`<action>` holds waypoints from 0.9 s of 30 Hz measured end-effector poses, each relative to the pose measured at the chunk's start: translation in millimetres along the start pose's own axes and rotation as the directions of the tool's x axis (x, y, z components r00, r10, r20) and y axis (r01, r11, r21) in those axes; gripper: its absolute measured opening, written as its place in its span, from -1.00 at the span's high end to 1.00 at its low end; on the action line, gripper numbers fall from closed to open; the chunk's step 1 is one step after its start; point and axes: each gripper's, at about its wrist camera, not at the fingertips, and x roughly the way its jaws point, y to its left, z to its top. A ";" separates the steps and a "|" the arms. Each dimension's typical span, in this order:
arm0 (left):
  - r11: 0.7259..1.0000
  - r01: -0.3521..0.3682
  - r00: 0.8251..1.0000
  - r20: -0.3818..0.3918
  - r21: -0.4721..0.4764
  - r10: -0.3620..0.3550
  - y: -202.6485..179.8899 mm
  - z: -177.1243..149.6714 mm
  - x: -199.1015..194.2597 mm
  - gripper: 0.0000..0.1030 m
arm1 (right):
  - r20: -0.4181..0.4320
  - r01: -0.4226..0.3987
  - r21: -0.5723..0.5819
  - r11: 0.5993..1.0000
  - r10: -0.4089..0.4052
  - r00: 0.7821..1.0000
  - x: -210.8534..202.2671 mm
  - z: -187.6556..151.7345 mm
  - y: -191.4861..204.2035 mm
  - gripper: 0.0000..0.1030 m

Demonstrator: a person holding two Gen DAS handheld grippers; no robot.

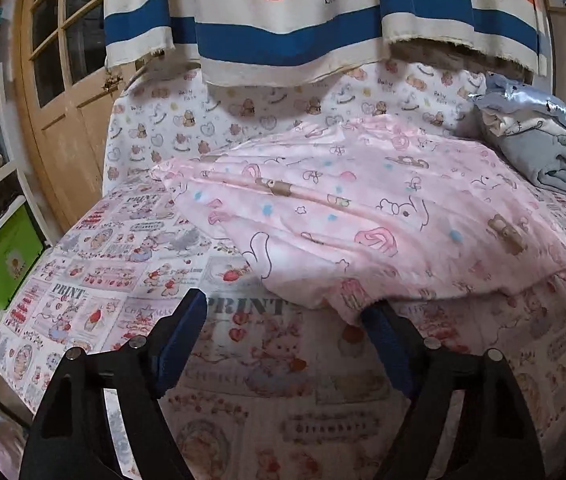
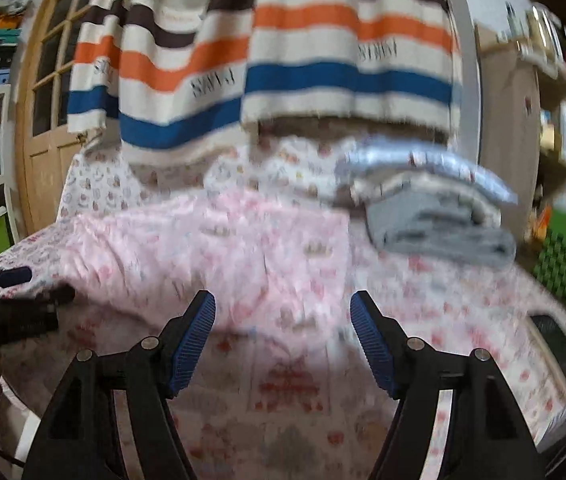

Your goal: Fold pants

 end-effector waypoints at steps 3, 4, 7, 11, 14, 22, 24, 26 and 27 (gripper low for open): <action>1.000 0.006 1.000 0.015 -0.029 -0.006 0.5 -1.5 -3.4 -0.55 | -0.050 0.030 0.017 0.999 -0.029 0.998 8.8 -10.8 -6.0 -0.39; 0.999 0.014 1.000 0.025 -0.044 -0.013 0.6 -2.0 -4.7 -0.55 | -0.060 0.043 0.024 0.999 -0.041 0.997 11.6 -12.6 -7.0 -0.39; 0.999 0.010 1.000 0.027 -0.046 -0.009 -1.5 1.3 -3.7 -0.55 | -0.059 0.049 0.055 0.997 -0.046 0.997 16.9 -12.7 -10.3 -0.39; 0.998 -0.049 0.998 0.036 -0.039 0.050 -1.8 5.2 -3.2 -0.55 | -0.120 0.095 0.037 0.995 -0.090 0.989 36.0 -7.4 -9.3 -0.39; 0.997 -0.046 0.998 0.033 -0.068 0.048 2.6 6.4 -1.9 -0.55 | -0.164 0.090 0.047 0.995 -0.081 0.983 45.0 -6.3 -11.5 -0.39; 0.991 -0.108 0.990 0.080 -0.077 0.114 1.3 4.8 -7.1 -0.55 | -0.188 0.094 0.048 0.994 -0.084 0.979 49.7 -2.1 -13.2 -0.39; 0.986 -0.138 0.981 0.123 -0.092 0.149 5.4 3.1 -14.6 -0.55 | -0.166 0.132 0.049 0.990 -0.123 0.978 47.0 -0.5 -13.5 -0.39; 0.986 -0.137 0.979 0.140 -0.098 0.150 9.0 1.7 -19.5 -0.55 | -0.157 0.146 0.035 0.989 -0.138 0.978 47.2 0.7 -12.0 -0.39; 0.987 -0.130 0.980 0.141 -0.097 0.143 9.9 1.7 -20.4 -0.55 | -0.153 0.154 0.031 0.988 -0.147 0.977 47.0 1.1 -10.9 -0.39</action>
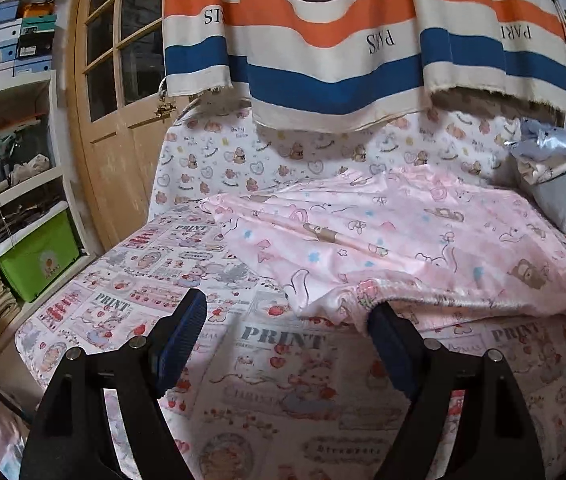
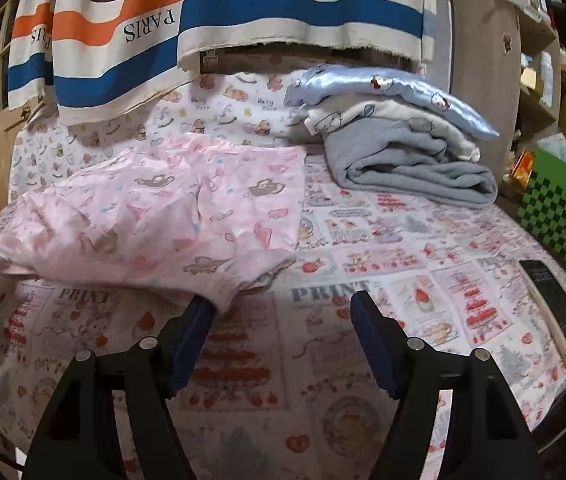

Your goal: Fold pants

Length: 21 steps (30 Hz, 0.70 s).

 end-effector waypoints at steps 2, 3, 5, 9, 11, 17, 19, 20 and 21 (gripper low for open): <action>1.000 0.002 1.000 0.005 0.013 -0.002 -0.8 -0.7 -2.3 -0.55 | 0.012 0.021 -0.017 1.000 -0.021 1.000 -1.5 1.5 4.4 -0.39; 1.000 0.001 1.000 0.011 0.023 -0.001 -2.0 -1.1 -3.8 -0.55 | 0.015 0.014 -0.023 1.000 -0.014 1.000 -2.3 2.5 6.2 -0.39; 0.999 -0.006 1.000 0.019 0.035 0.005 -4.0 -2.6 -5.0 -0.55 | 0.009 -0.036 -0.031 0.999 0.037 0.999 -2.4 5.5 9.0 -0.39; 0.998 -0.037 0.999 0.004 0.048 0.037 -7.4 -2.9 0.4 -0.55 | -0.007 -0.078 -0.074 0.994 0.078 0.997 2.9 18.3 18.8 -0.39; 0.998 -0.038 0.999 -0.024 0.041 0.039 -6.2 -1.6 6.1 -0.55 | 0.003 -0.011 -0.114 0.993 0.011 1.000 7.4 23.2 24.1 -0.39; 0.999 -0.041 0.999 0.008 0.022 0.041 2.1 -0.4 1.8 -0.55 | -0.014 -0.006 -0.110 0.994 0.005 1.000 12.0 26.8 7.5 -0.39; 0.998 -0.041 0.999 0.031 0.040 0.040 0.2 -0.9 -4.1 -0.55 | 0.025 0.013 -0.100 0.995 -0.011 1.000 3.2 26.7 5.0 -0.39; 0.998 -0.043 0.998 0.045 0.046 0.041 -0.6 -1.7 -8.4 -0.55 | 0.039 0.034 -0.104 0.994 -0.030 0.999 -1.4 26.4 6.6 -0.39; 0.998 -0.051 0.997 0.057 0.047 0.048 -0.3 -2.2 -12.6 -0.55 | 0.054 0.052 -0.111 0.992 -0.047 0.997 -7.0 25.8 9.2 -0.39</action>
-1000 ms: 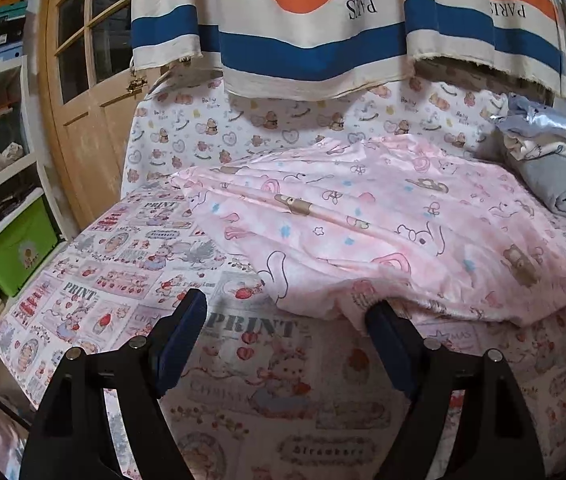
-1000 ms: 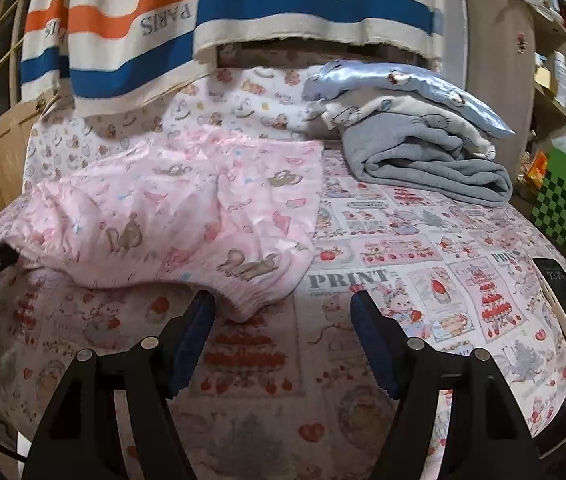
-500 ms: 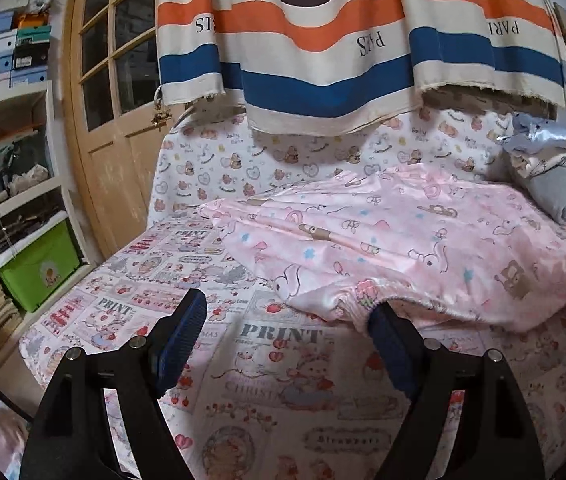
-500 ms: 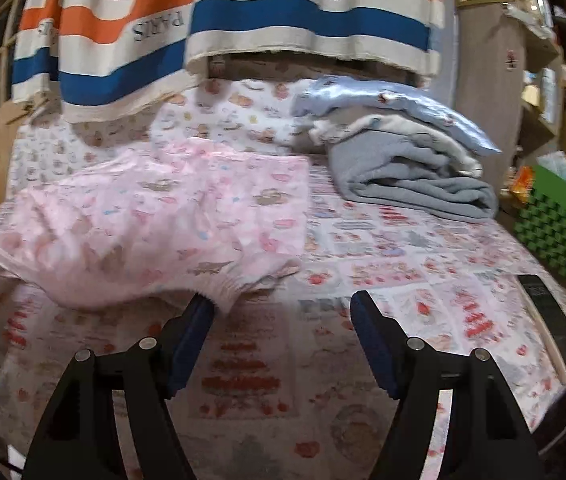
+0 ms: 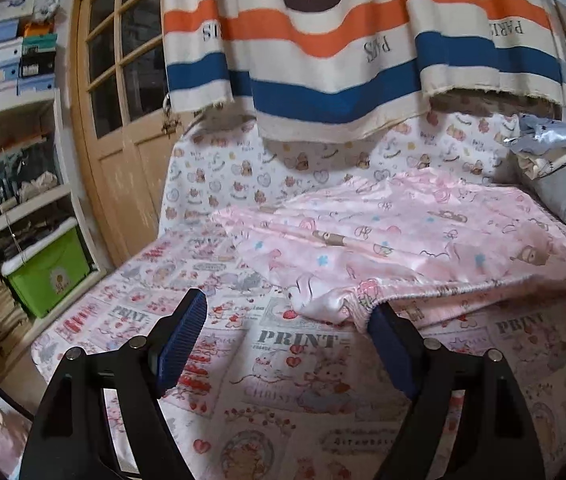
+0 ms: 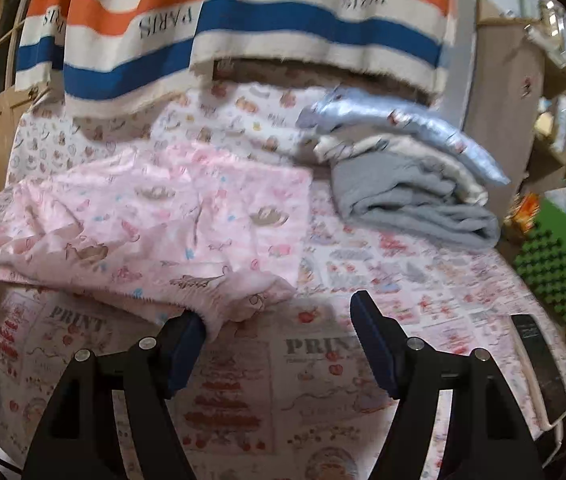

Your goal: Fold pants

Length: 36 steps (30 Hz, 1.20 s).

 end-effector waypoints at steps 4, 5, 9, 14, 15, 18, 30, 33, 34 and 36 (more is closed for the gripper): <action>0.998 -0.056 0.997 0.052 -0.027 0.057 11.3 -4.6 -21.0 -0.55 | 0.070 0.032 -0.021 0.999 -0.031 0.997 -29.8 -6.0 10.8 -0.39; 0.997 -0.061 0.997 0.052 -0.039 0.063 15.2 -5.9 -23.7 -0.55 | 0.075 0.029 -0.019 0.999 -0.028 0.997 -34.2 -8.3 12.2 -0.39; 0.995 -0.051 0.998 0.041 -0.086 0.054 28.4 -15.5 -35.7 -0.55 | 0.094 0.032 0.001 0.999 -0.032 0.995 -46.3 -16.0 15.6 -0.39; 0.994 -0.097 0.991 0.090 -0.046 0.101 29.0 -29.0 -53.5 -0.55 | 0.136 0.041 0.043 0.998 -0.047 0.990 -66.9 -30.1 18.8 -0.39; 0.993 -0.112 0.987 0.108 -0.030 0.115 27.8 -31.3 -57.7 -0.55 | 0.145 0.049 0.048 0.998 -0.055 0.988 -70.9 -33.7 18.6 -0.39; 0.992 -0.125 0.980 0.158 0.003 0.123 26.6 -37.6 -71.3 -0.55 | 0.149 0.043 0.070 0.997 -0.054 0.987 -78.2 -40.4 14.5 -0.39; 0.998 0.054 0.999 0.004 0.029 -0.054 26.9 -66.0 -55.3 -0.55 | 0.109 -0.040 0.081 0.996 0.031 0.994 -61.0 -64.7 12.8 -0.39; 0.992 0.109 0.993 0.040 0.066 -0.112 21.3 -71.1 -63.9 -0.63 | 0.141 -0.084 0.094 0.992 0.070 0.987 -62.1 -72.3 9.4 -0.39; 0.989 0.133 0.989 0.048 0.071 -0.137 21.3 -72.6 -66.7 -0.66 | 0.156 -0.092 0.094 0.991 0.076 0.985 -64.3 -74.8 9.2 -0.39; 0.983 0.168 0.983 0.063 0.070 -0.173 23.3 -73.4 -71.4 -0.76 | 0.204 -0.084 0.063 0.994 0.070 0.976 -70.8 -79.3 11.5 -0.39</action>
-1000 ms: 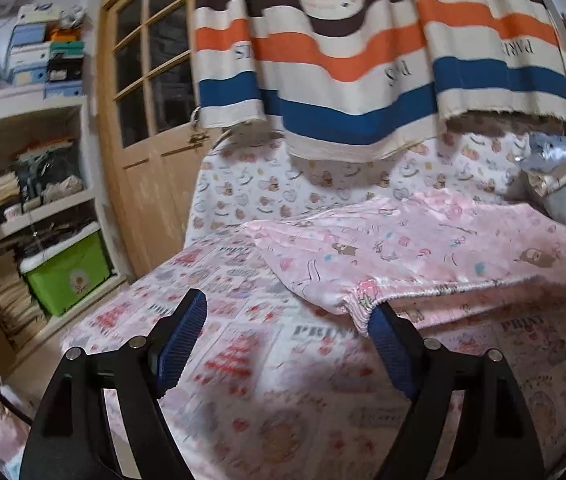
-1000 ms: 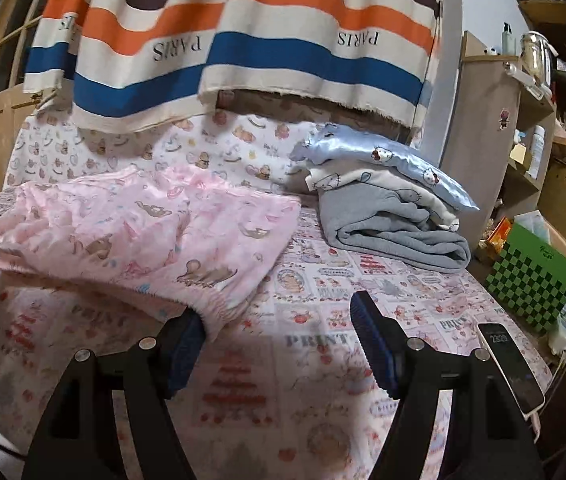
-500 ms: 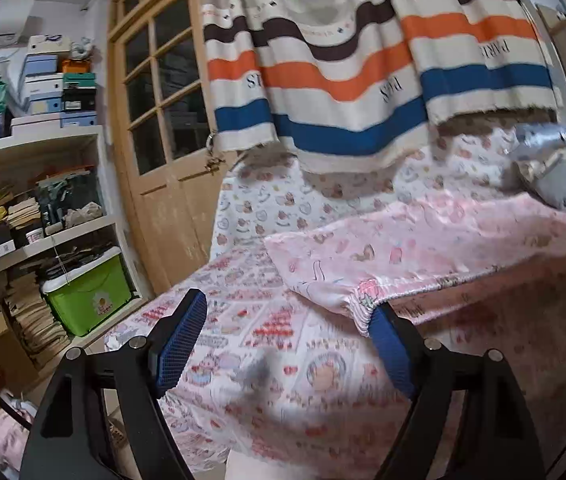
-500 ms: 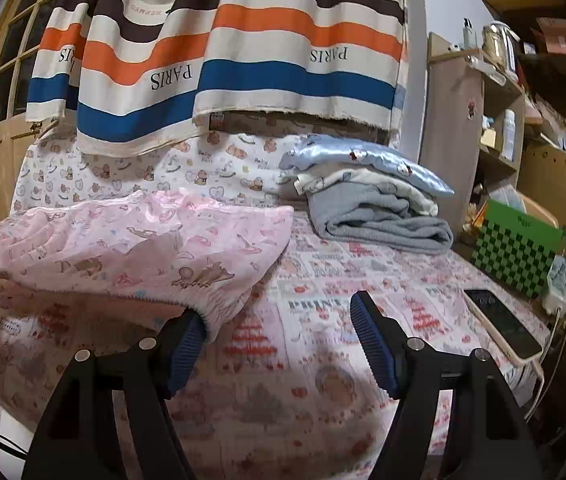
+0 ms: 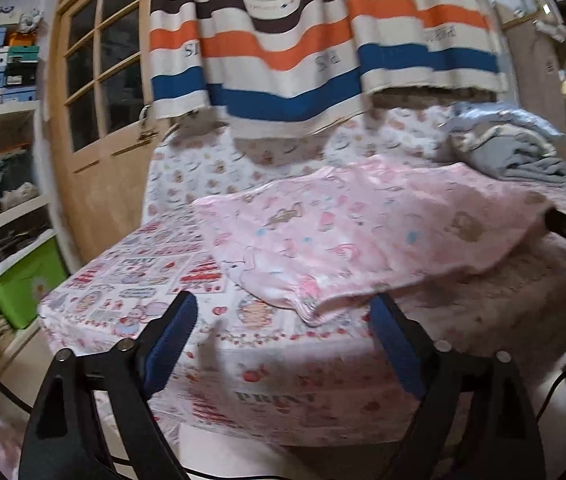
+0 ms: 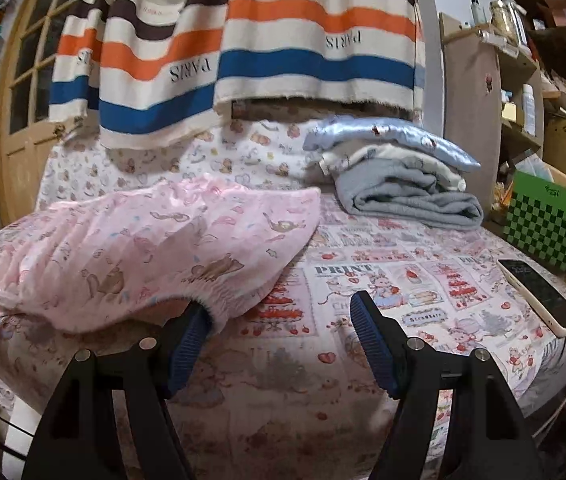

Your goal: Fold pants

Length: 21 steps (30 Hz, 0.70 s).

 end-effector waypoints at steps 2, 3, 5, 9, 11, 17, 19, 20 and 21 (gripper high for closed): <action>1.000 -0.008 1.000 0.015 -0.006 0.008 4.0 -1.6 -5.5 -0.76 | 0.057 0.001 -0.052 0.999 0.001 0.998 -10.3 -4.2 4.6 -0.39; 1.000 -0.010 1.000 0.019 -0.013 0.010 6.8 -1.6 -7.6 -0.76 | 0.073 -0.012 -0.072 0.997 0.017 0.997 -14.8 -5.9 6.3 -0.39; 0.999 -0.009 0.999 0.034 -0.046 0.011 14.5 1.2 -11.7 -0.76 | 0.093 -0.035 -0.087 0.996 0.044 0.995 -21.9 -6.6 6.7 -0.39; 0.995 -0.031 0.994 0.097 -0.100 0.041 26.9 17.0 -17.6 -0.80 | 0.152 -0.007 -0.090 0.996 0.020 0.988 -30.2 3.9 2.3 -0.39; 0.993 -0.038 0.989 0.141 -0.110 0.053 30.7 29.0 -17.7 -0.80 | 0.187 0.010 -0.062 0.998 0.002 0.982 -30.6 15.9 -4.7 -0.39; 0.990 -0.091 0.964 0.240 -0.105 0.114 37.6 76.7 -15.3 -0.80 | 0.321 0.053 0.014 0.999 -0.054 0.946 -39.7 56.5 -30.3 -0.39; 0.989 -0.092 0.958 0.260 -0.115 0.120 43.8 96.8 -19.5 -0.80 | 0.349 0.079 0.013 0.997 -0.079 0.934 -41.8 69.9 -37.9 -0.43; 0.990 -0.073 0.951 0.289 -0.123 0.106 48.1 108.3 -24.7 -0.80 | 0.357 0.075 0.010 0.997 -0.074 0.931 -42.7 77.9 -44.4 -0.43; 0.990 -0.060 0.943 0.319 -0.127 0.099 50.9 117.9 -29.5 -0.80 | 0.365 0.070 0.012 0.997 -0.070 0.928 -43.6 86.2 -52.0 -0.44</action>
